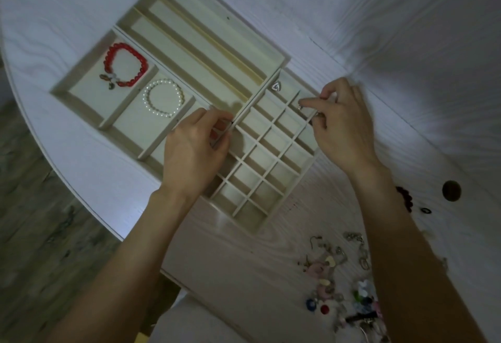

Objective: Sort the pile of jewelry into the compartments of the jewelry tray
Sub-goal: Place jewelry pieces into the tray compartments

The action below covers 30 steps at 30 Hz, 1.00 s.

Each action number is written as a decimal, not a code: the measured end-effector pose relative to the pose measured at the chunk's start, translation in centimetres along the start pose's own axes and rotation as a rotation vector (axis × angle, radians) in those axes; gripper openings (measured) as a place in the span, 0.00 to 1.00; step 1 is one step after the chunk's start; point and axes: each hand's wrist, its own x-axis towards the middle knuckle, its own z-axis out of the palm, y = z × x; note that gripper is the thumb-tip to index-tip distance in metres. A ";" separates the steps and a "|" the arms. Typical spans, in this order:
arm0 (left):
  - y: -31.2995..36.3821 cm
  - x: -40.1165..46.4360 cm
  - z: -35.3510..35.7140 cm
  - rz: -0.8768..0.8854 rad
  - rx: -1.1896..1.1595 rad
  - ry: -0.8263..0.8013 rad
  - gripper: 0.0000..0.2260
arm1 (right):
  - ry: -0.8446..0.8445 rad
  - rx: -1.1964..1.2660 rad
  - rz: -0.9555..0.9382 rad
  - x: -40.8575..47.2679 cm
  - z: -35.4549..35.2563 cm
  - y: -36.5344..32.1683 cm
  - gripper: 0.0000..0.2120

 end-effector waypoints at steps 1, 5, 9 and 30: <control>0.0 0.0 0.0 0.000 0.000 0.002 0.08 | -0.007 0.021 0.017 0.0 0.0 -0.1 0.17; -0.1 0.0 0.1 0.001 0.004 0.003 0.09 | 0.098 0.082 0.092 0.4 -0.2 -0.3 0.11; -0.1 -0.1 0.1 0.003 0.006 0.001 0.09 | 0.120 0.021 0.097 1.2 -0.1 -0.3 0.04; 0.1 -0.2 0.0 0.022 0.019 -0.001 0.10 | 0.176 0.175 0.136 1.4 -0.2 -0.9 0.04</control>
